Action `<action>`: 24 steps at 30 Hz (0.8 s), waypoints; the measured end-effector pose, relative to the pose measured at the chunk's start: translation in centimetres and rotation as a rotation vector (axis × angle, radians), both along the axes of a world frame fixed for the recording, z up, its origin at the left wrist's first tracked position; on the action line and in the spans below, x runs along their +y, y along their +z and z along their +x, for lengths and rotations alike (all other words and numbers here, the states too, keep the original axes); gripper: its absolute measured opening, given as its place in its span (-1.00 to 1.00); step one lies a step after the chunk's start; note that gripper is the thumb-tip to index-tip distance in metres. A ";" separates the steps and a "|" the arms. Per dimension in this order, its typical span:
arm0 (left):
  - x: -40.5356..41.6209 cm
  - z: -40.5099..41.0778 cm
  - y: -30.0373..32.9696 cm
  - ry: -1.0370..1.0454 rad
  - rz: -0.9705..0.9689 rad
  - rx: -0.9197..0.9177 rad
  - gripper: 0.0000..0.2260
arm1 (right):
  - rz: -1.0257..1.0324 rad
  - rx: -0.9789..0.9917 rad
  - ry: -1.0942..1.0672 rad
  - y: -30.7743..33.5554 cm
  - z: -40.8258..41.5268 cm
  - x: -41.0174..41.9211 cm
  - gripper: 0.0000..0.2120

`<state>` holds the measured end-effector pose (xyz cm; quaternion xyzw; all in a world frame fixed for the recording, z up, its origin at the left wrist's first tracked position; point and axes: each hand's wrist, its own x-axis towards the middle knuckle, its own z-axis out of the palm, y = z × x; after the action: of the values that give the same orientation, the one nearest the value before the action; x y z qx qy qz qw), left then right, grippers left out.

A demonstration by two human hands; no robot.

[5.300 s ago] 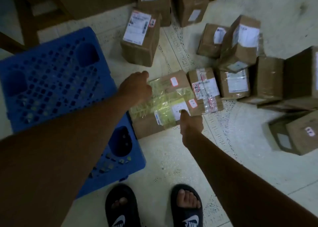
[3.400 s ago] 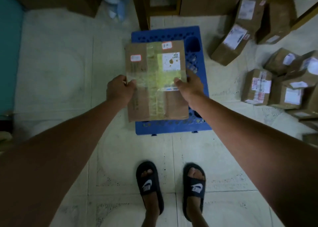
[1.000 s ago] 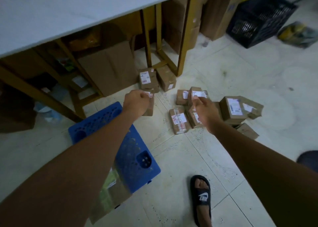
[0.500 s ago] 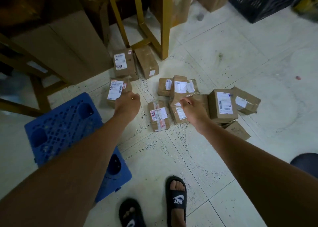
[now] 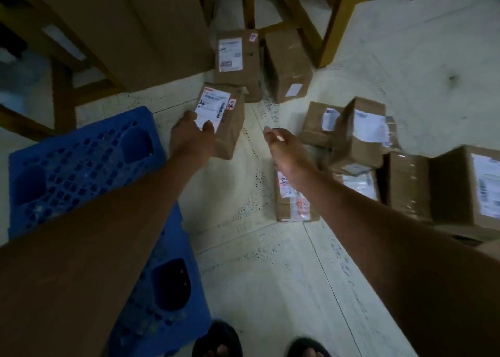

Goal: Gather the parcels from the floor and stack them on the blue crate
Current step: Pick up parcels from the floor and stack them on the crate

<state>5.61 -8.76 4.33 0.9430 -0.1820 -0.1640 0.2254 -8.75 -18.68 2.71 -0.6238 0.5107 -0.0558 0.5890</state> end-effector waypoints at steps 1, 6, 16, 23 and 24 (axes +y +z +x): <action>0.0 1.2 -1.7 0.024 -0.040 -0.002 -0.60 | 0.014 -0.020 -0.015 -1.8 1.6 -0.1 -0.45; -0.7 6.3 -7.6 0.129 -0.114 0.097 -0.35 | 0.093 -0.111 -0.025 -8.6 7.9 -1.0 -0.40; 0.6 6.0 -6.2 0.191 -0.193 0.088 -0.71 | 0.080 -0.269 0.062 -6.4 10.7 2.6 -0.50; 7.9 2.0 9.5 0.252 -0.260 0.108 -0.76 | 0.090 -0.198 0.126 9.6 7.4 7.9 -0.52; 9.3 1.8 12.1 0.262 -0.257 0.111 -0.77 | 0.101 -0.191 0.145 12.0 7.0 8.9 -0.53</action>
<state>7.38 0.50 16.45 0.9116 -0.0645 -0.1603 0.3730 -1.78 -9.76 14.73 -0.6205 0.4081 -0.0462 0.6680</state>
